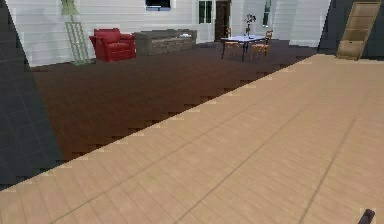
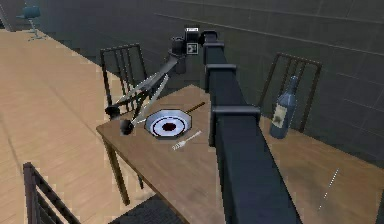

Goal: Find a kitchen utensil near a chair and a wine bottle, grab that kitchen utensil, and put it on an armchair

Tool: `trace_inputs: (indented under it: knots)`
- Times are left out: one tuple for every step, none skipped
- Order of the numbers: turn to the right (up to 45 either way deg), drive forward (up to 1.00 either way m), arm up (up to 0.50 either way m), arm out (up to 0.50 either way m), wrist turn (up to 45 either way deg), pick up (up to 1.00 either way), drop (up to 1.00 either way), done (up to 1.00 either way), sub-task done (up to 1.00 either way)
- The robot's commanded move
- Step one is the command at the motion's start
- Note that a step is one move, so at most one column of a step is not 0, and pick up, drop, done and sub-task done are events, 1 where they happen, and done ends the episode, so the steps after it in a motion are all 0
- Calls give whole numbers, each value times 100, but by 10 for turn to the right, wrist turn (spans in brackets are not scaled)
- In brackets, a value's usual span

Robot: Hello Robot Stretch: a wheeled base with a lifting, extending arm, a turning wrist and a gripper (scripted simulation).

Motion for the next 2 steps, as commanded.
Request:
trace_inputs:
  knots:
    - [0,0,0,0,450,0,0,0,0]
    - [0,0,0,0,450,0,0,0,0]
